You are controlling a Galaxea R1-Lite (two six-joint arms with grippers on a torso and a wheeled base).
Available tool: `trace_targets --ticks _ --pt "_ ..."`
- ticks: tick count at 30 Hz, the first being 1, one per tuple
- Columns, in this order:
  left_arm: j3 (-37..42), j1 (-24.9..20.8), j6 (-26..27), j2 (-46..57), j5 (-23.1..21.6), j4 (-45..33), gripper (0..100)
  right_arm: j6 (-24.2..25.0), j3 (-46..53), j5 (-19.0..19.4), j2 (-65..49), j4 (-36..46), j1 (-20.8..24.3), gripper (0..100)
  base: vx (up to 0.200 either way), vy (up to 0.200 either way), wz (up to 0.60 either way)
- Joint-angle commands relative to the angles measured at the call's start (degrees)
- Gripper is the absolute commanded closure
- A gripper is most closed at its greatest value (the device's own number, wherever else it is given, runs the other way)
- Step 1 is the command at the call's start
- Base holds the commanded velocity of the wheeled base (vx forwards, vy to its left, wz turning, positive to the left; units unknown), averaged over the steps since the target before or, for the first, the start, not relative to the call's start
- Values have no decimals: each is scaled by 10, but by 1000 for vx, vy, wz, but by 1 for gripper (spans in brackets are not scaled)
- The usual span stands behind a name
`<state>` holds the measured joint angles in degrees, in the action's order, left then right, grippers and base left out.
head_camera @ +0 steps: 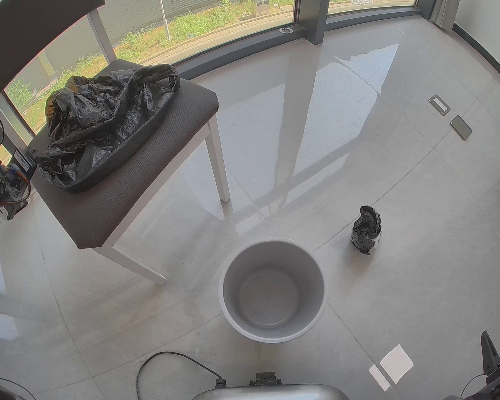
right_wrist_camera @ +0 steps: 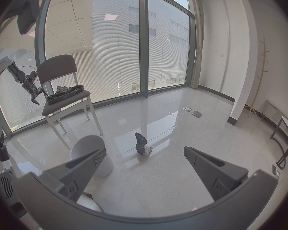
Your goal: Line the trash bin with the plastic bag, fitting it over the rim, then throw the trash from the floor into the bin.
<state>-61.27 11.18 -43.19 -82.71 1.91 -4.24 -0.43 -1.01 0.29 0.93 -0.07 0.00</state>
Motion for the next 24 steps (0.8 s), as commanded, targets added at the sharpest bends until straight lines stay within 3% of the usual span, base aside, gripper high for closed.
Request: trace_targets --ticks 1,6,24 --pt "-1 2 -30 -19 -2 27 0 0 10 1 -6 0 0 0 0 0 0" --pt "8 2 -69 -14 -11 85 0 1 10 0 -6 0 0 0 0 0 0" --pt "17 2 -66 -62 -2 128 0 4 10 -3 -6 0 0 0 0 0 0"
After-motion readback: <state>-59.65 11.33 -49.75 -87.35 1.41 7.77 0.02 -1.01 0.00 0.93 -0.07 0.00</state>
